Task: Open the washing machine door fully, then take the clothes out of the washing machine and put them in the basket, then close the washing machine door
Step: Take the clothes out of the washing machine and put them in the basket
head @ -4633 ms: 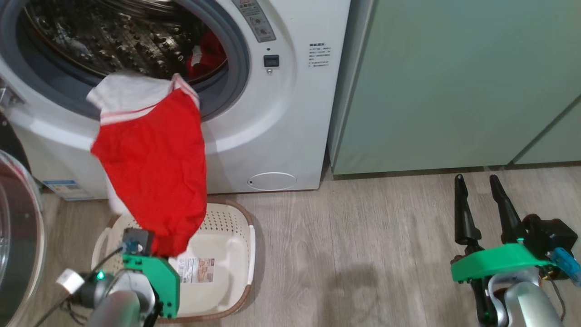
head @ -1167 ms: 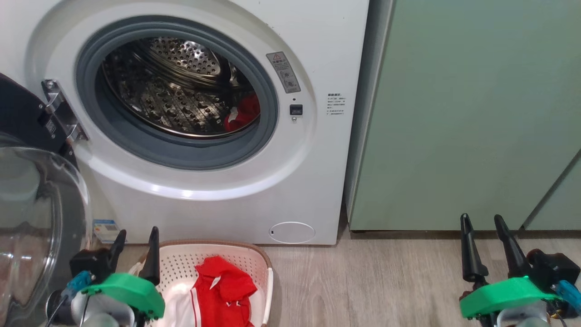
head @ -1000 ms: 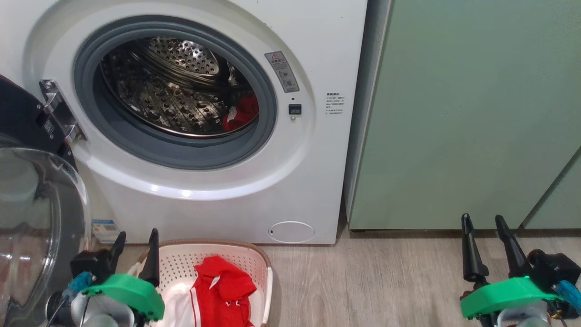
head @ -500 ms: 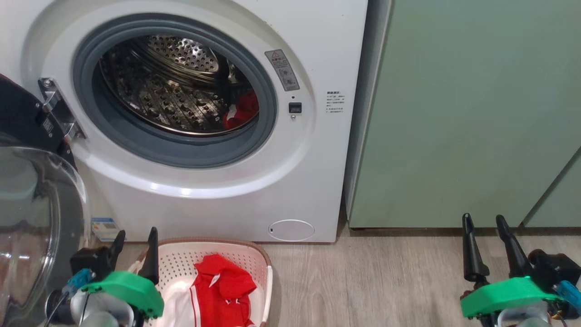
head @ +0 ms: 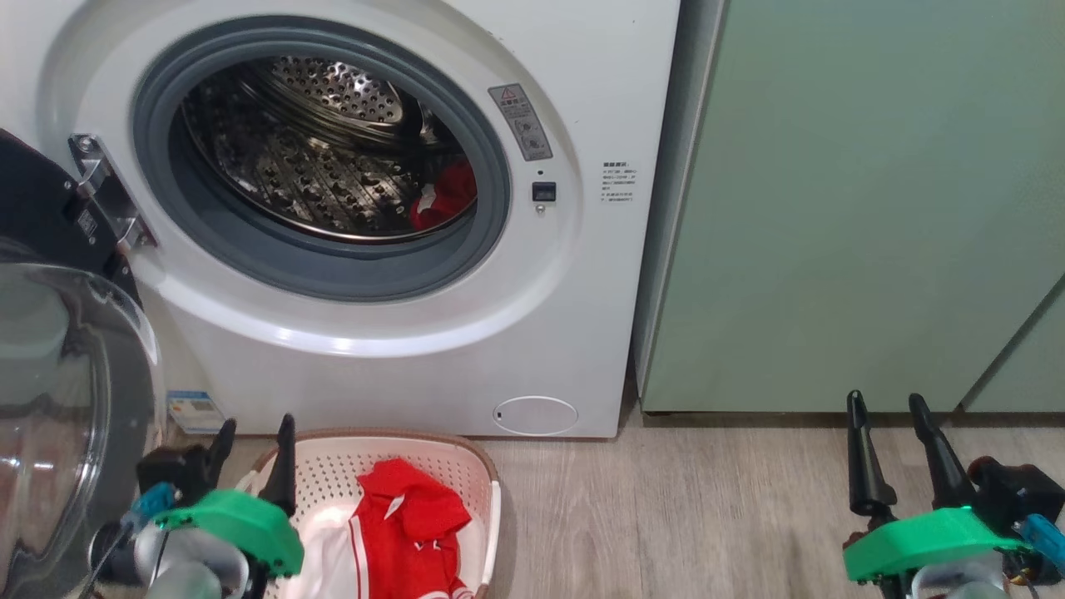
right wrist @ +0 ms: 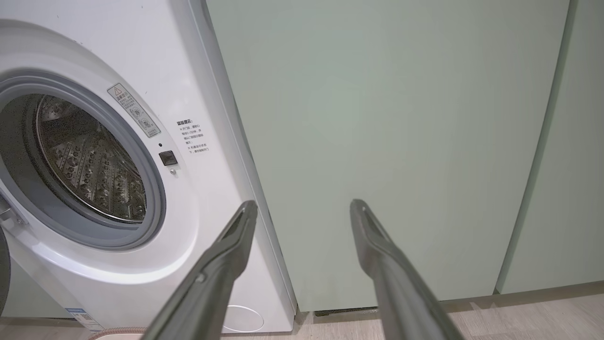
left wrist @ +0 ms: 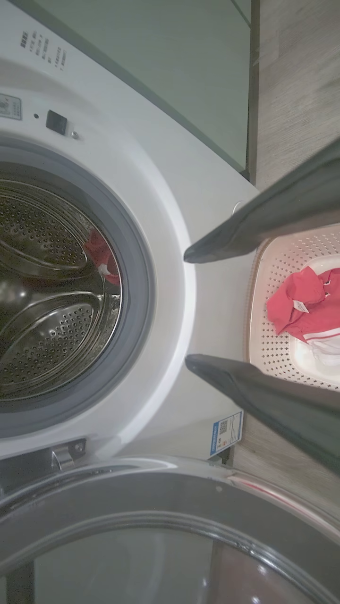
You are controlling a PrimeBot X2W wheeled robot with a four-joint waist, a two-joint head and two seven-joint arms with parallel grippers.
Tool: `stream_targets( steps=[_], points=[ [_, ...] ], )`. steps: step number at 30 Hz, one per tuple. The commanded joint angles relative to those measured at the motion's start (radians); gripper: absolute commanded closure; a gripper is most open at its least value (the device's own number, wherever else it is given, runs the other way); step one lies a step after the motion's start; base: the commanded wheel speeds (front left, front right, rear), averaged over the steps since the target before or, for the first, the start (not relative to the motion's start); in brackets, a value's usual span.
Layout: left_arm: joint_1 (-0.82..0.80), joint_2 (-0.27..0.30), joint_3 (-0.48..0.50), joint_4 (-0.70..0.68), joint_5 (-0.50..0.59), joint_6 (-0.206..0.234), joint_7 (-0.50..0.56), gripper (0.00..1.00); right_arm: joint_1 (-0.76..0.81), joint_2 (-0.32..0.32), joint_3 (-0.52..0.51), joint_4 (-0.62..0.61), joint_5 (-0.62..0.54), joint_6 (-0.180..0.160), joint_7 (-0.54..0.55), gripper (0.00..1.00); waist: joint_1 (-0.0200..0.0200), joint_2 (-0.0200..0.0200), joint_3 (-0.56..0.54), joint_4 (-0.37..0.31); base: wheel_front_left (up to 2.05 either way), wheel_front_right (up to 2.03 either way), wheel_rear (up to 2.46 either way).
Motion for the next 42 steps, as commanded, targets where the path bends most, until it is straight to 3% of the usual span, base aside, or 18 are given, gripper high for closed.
stream_targets(
  steps=[1, 7, 13, 20, 34, 42],
  points=[
    [-0.079, 0.028, 0.026, -0.018, -0.006, -0.005, -0.010, 0.00, -0.025, -0.004, 0.023, -0.034, 0.005, 0.007, -0.006, 0.00, 0.0000, 0.0000, 0.003, 0.000, 0.00, 0.00, 0.00],
    [-0.146, 0.033, -0.008, 0.018, -0.040, -0.009, 0.022, 0.00, -0.034, -0.007, 0.031, -0.035, 0.003, 0.007, -0.006, 0.00, 0.0000, 0.0000, 0.028, -0.010, 0.00, 0.00, 0.00],
    [-0.237, 0.043, -0.062, 0.028, -0.149, -0.011, 0.082, 0.00, -0.053, -0.007, 0.031, -0.046, -0.002, 0.007, -0.006, 0.00, 0.0000, 0.0000, 0.087, -0.035, 0.00, 0.00, 0.00],
    [-0.384, 0.106, -0.132, 0.023, -0.263, -0.011, 0.157, 0.00, -0.106, 0.004, 0.033, -0.071, -0.018, 0.007, -0.006, 0.00, 0.0000, 0.0000, 0.213, -0.079, 0.00, 0.00, 0.00],
    [-0.835, 0.282, -0.228, 0.119, -0.576, -0.012, 0.459, 0.00, -0.264, 0.030, 0.042, -0.123, -0.028, 0.007, -0.006, 0.00, 0.0000, 0.0000, 0.545, -0.205, 0.00, 0.00, 0.00],
    [-1.040, 0.325, -0.273, 0.208, -0.664, -0.012, 0.579, 0.00, -0.311, 0.031, 0.064, -0.150, 0.005, 0.007, -0.006, 0.00, 0.0000, 0.0000, 0.659, -0.255, 0.00, 0.00, 0.00]
  ],
)
